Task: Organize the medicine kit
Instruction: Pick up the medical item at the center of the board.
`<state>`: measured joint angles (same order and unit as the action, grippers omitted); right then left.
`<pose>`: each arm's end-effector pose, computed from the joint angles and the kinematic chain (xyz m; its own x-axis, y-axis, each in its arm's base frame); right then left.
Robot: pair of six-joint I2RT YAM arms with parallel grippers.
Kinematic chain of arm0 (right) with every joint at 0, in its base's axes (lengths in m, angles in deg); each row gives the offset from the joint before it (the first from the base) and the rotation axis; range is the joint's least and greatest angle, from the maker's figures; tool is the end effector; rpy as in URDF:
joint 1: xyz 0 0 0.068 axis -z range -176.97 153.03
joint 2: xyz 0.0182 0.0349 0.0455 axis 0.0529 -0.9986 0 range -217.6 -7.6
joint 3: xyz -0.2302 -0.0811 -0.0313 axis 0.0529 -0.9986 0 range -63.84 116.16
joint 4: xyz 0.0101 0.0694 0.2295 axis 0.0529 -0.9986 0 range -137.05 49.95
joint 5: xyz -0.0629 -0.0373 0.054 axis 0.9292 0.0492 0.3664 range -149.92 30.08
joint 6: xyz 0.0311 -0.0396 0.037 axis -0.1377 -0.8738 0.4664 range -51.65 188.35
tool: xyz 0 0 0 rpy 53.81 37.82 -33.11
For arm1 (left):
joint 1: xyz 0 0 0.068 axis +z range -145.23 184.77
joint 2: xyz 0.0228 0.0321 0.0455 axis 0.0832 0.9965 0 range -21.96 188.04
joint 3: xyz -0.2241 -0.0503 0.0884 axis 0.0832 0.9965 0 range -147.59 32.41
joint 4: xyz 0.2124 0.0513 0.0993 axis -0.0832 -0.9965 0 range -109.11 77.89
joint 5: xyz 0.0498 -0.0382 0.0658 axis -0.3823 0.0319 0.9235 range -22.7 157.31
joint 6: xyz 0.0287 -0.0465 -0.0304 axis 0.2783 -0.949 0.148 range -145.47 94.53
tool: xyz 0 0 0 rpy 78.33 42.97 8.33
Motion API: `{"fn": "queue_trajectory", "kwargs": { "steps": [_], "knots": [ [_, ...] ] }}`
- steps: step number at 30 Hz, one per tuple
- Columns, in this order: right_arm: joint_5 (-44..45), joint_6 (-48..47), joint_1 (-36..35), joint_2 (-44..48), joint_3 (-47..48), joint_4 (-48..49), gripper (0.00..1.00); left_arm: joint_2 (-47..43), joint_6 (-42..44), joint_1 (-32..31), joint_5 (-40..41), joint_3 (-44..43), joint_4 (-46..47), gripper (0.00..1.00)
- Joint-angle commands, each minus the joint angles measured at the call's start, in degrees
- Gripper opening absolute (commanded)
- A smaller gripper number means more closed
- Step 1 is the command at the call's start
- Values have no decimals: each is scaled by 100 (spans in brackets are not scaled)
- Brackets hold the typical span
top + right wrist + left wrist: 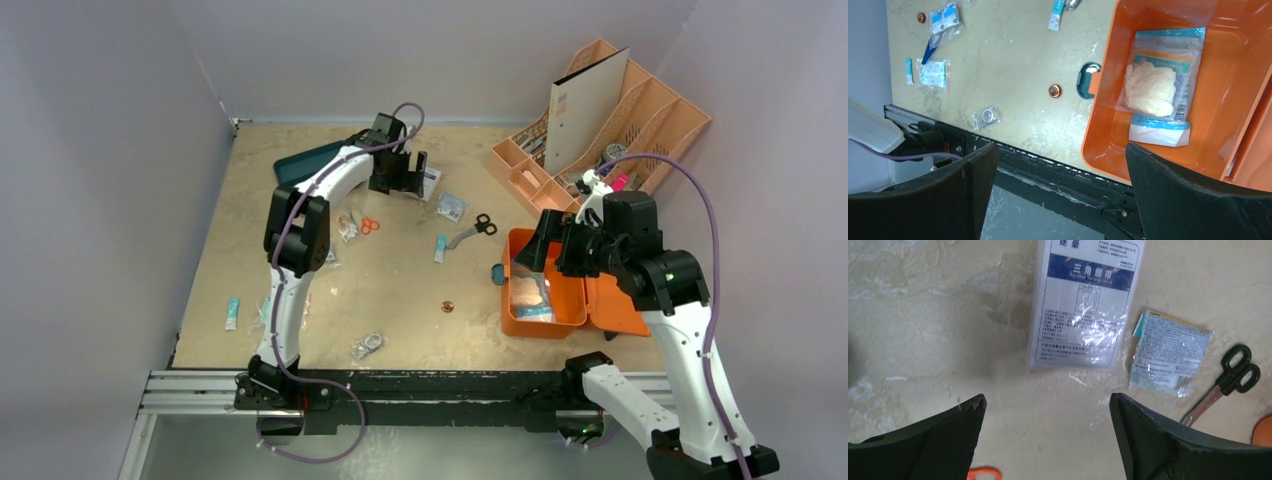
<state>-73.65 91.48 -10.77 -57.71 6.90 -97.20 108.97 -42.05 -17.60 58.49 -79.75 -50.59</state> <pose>0.1446 0.0470 0.3576 -0.6953 0.2221 -0.6836 -0.1567 0.8814 0.4457 0.4317 -0.1856 0.1756 -0.8746 0.0550 -0.4817 0.2120 0.9369 -0.2779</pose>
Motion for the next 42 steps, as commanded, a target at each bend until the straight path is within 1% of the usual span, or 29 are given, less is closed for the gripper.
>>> {"fn": "queue_trajectory", "kwargs": {
  "steps": [1, 8, 12, 18, 21, 24, 26, 29, 33, 36, 40, 42],
  "knots": [
    [-260, 42, 9, -9, -77, 120, 99, 212, 377, -110, 19, -609, 89, 93],
    [-287, -8, 8, -135, 8, 167, 99, 580, 788, -357, 238, -818, 417, 93],
    [-279, -64, 9, -233, 89, 102, 99, 893, 1030, -581, 772, -1086, 387, 93],
    [-227, -111, 9, -195, 147, 18, 99, 1113, 1025, -624, 1228, -1178, 471, 94],
    [-191, -88, 4, -112, 100, 13, 99, 1165, 1019, -628, 1234, -1197, 528, 94],
    [-186, -64, 8, -68, 61, 10, 99, 1199, 1016, -628, 1244, -1220, 526, 91],
    [-191, -56, 9, -59, 55, 2, 99, 1200, 1016, -628, 1239, -1208, 521, 88],
    [-191, -55, 9, -36, 53, 10, 99, 1138, 1001, -628, 1204, -1127, 513, 78],
    [-208, -29, 7, -10, 9, 29, 99, 840, 915, -628, 1127, -827, 600, 62],
    [-280, 66, 9, 29, -66, 83, 99, 650, 803, -626, 1013, -670, 562, 58],
    [-368, 176, 5, 95, -172, 177, 99, 317, 639, -628, 989, -344, 544, 49],
    [-391, 228, 8, 148, -219, 220, 99, 103, 593, -628, 996, -106, 561, 48]
  ]
}}
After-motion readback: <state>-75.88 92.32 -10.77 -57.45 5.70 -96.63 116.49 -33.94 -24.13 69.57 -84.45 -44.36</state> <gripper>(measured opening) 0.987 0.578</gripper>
